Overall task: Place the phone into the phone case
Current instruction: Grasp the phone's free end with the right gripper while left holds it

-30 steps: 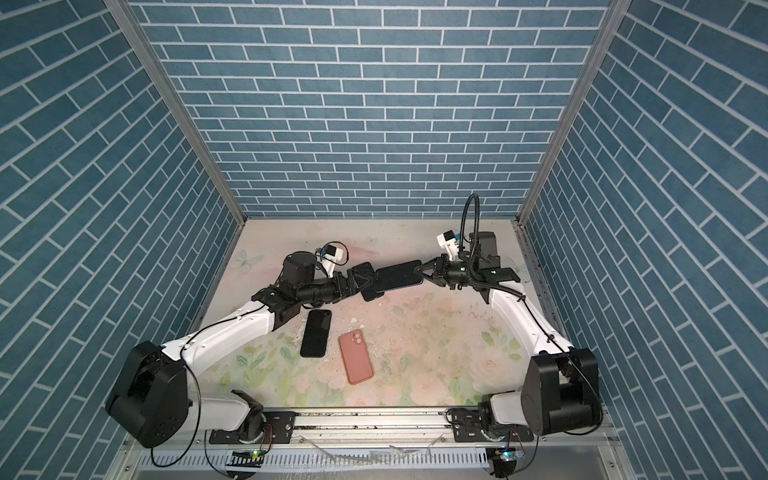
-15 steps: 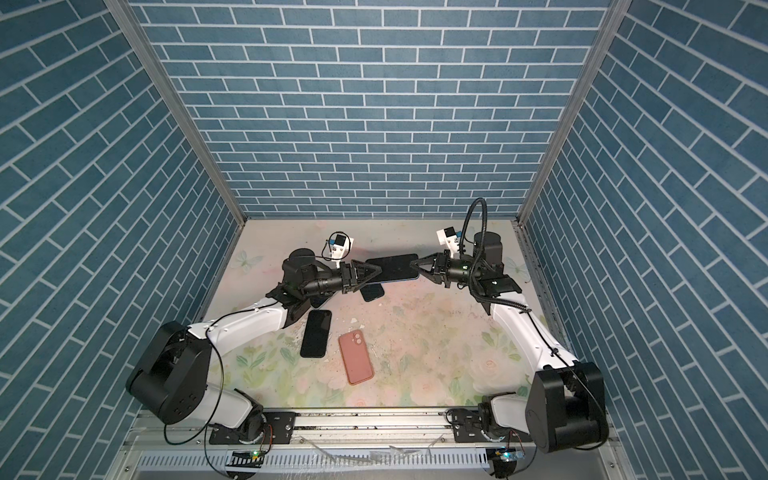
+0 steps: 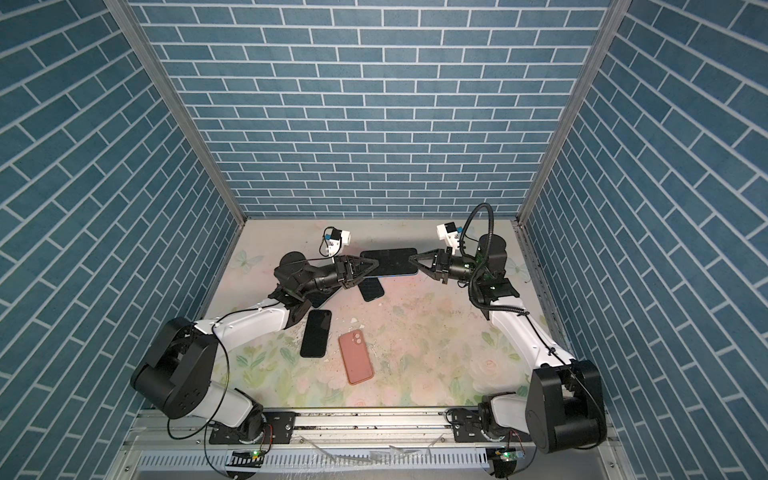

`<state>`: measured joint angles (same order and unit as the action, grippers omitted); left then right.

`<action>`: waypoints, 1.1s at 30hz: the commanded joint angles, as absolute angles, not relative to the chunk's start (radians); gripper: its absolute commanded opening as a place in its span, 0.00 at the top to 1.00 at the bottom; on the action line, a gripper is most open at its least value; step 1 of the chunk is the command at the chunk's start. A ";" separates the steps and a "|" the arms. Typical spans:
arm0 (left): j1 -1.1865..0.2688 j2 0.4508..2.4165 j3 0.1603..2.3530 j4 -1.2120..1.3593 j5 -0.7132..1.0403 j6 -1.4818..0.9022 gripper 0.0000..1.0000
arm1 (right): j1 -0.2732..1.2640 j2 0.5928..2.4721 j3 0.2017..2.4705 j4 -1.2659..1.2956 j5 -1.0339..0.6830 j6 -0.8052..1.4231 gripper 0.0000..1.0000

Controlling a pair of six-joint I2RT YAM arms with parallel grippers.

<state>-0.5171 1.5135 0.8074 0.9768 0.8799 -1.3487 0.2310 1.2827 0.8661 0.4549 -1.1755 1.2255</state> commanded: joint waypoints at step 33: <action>-0.509 1.417 0.885 0.657 1.076 -1.162 1.00 | 0.307 1.313 0.900 0.487 -1.376 1.138 0.94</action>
<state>-0.5083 1.4322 0.8543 0.6662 1.0840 -1.1999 0.2817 1.3453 0.8688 0.4866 -1.3357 1.1378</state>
